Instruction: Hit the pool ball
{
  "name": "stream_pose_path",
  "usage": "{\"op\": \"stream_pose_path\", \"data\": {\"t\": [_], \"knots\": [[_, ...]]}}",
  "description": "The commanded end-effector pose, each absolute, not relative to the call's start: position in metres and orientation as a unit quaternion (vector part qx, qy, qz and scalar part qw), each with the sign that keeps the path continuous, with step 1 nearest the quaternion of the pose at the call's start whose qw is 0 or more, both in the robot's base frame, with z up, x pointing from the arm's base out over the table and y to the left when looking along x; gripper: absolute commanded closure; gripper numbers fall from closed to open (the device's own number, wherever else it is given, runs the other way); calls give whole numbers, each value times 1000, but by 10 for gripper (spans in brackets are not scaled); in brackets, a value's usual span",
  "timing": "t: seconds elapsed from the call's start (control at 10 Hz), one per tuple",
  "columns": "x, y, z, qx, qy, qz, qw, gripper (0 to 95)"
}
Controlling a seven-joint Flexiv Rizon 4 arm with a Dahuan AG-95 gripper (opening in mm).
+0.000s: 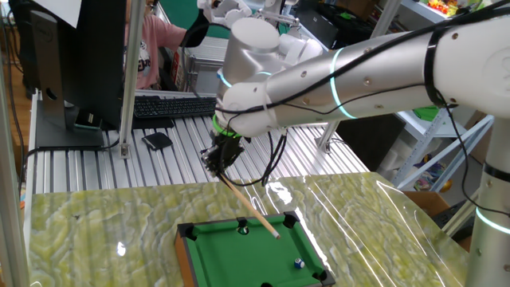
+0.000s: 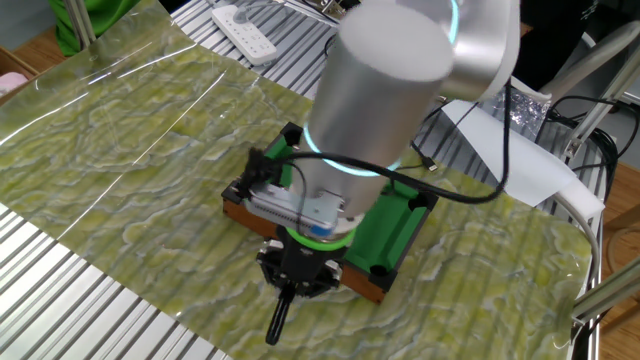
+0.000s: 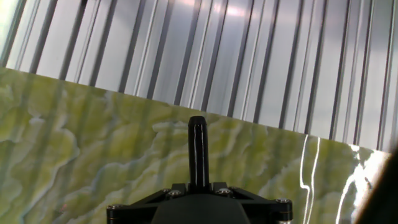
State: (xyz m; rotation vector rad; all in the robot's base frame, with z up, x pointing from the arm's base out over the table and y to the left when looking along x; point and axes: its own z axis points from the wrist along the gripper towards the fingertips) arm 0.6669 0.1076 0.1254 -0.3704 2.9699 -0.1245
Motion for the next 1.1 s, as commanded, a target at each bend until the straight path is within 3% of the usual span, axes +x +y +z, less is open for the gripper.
{"op": "stream_pose_path", "data": {"t": [0.1, 1.1], "knots": [[671, 102, 127, -123, 989, -41, 73, 950], [665, 85, 134, -120, 986, -31, 107, 950]]}}
